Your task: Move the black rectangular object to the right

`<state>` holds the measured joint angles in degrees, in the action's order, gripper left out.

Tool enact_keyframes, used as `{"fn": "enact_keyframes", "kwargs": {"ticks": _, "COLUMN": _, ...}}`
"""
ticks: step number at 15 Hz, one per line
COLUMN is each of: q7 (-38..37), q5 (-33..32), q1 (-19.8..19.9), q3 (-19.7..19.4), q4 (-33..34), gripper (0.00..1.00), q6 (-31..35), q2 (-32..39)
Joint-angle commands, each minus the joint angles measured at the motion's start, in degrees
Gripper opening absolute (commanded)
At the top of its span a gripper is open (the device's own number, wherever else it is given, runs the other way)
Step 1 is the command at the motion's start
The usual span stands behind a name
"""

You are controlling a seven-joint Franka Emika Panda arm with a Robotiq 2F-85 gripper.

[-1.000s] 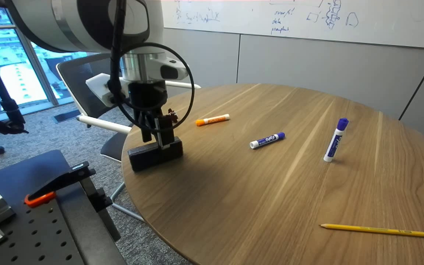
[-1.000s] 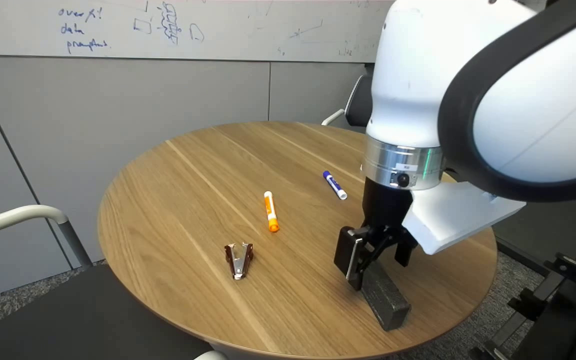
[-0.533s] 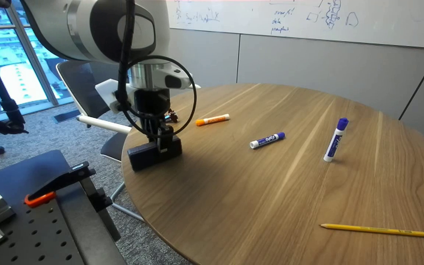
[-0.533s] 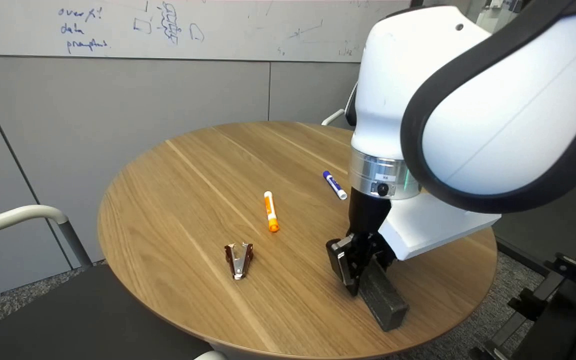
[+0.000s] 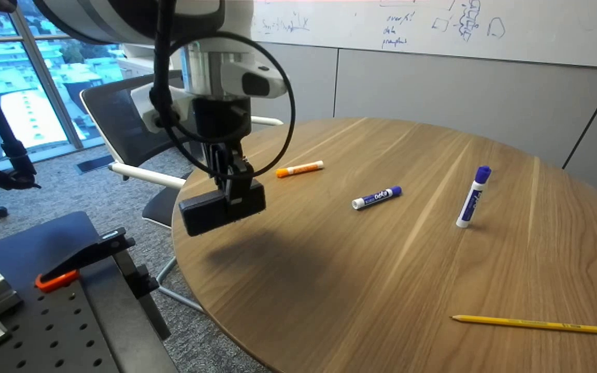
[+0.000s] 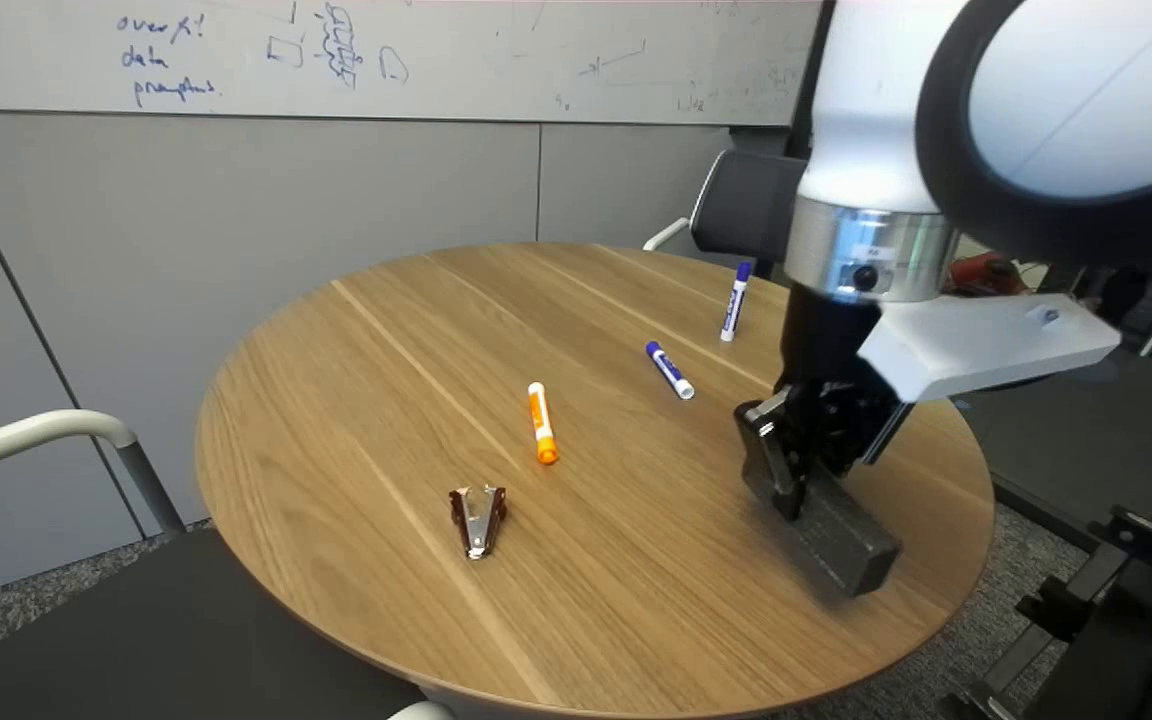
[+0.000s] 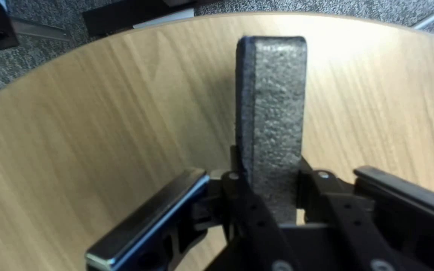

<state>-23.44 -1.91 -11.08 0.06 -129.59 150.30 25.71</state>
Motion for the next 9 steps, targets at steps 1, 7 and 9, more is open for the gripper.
{"fn": "enact_keyframes", "kwargs": {"ticks": 1, "q7": 1.6, "q5": 0.6, "q1": 3.9, "q3": -3.8, "q4": -2.1, "gripper": 0.07, "q6": -2.6, "q2": -5.3}}
{"fn": "enact_keyframes", "kwargs": {"ticks": 7, "q7": 0.9, "q5": 1.4, "q1": 10.9, "q3": -8.9, "q4": 12.5, "gripper": 0.07, "q6": -8.8, "q2": 1.7}}
{"fn": "enact_keyframes", "kwargs": {"ticks": 9, "q7": 0.6, "q5": 1.8, "q1": 12.0, "q3": -8.9, "q4": 17.6, "gripper": 0.07, "q6": -10.0, "q2": 5.3}}
